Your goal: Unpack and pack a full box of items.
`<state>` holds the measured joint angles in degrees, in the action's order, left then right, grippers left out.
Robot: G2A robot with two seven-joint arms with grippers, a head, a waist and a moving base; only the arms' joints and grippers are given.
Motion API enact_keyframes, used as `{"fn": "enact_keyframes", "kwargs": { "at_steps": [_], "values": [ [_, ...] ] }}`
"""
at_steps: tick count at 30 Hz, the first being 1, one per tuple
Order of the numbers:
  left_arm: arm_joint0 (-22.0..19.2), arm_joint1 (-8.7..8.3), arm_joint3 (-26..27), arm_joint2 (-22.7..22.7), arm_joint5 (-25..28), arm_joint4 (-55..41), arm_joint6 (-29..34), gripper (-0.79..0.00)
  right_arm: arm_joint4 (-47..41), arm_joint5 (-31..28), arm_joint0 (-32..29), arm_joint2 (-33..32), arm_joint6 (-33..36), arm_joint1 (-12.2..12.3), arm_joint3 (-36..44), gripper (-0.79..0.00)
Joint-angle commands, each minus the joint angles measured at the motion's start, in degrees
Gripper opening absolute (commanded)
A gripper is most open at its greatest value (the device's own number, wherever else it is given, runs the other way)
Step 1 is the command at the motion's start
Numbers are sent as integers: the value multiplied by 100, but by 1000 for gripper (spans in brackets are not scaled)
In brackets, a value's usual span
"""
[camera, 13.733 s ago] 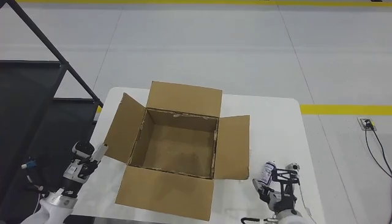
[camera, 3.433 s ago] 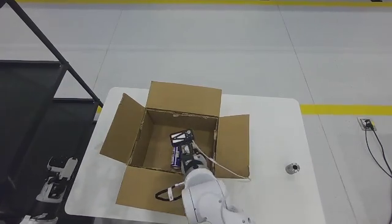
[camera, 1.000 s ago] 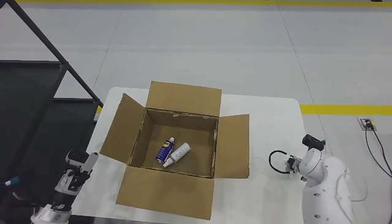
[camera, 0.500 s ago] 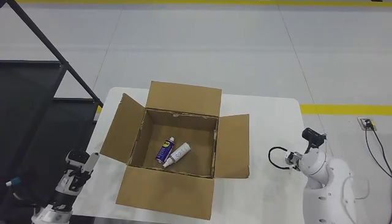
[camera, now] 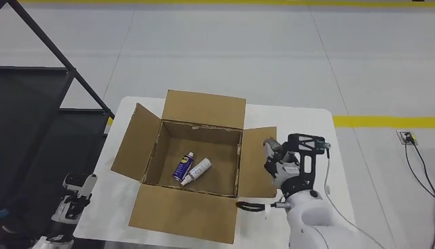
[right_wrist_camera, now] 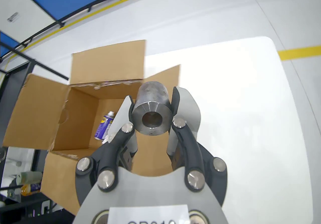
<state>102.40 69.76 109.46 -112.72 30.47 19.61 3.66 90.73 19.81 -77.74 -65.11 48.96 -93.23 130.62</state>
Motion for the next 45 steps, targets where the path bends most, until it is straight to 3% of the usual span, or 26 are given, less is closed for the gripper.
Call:
{"fn": "enact_keyframes", "kwargs": {
  "at_steps": [1,6,12,17,22,34,45],
  "values": [
    [50,5,-42,-51,37,-60,-43,0,332,-3,145,618,16,-30,-320,-785],
    [151,18,-119,-153,102,-198,-136,0,948,284,1222,1496,746,-239,-1888,-785],
    [233,31,-137,-227,150,-268,-156,0,925,766,2837,1928,1741,-632,-4167,-785],
    [233,35,-189,-298,182,-341,-145,0,694,1106,3948,1933,2368,-939,-5754,-785],
    [198,38,-234,-326,222,-409,-110,0,98,1203,4725,1608,2349,-1180,-7133,-785],
    [136,46,-299,-362,252,-457,-31,0,-1278,1166,5619,1170,1571,-1539,-9034,-785],
    [125,60,-304,-396,218,-452,-25,0,-1564,828,5805,1167,1105,-1696,-9821,-785]
  ]
}}
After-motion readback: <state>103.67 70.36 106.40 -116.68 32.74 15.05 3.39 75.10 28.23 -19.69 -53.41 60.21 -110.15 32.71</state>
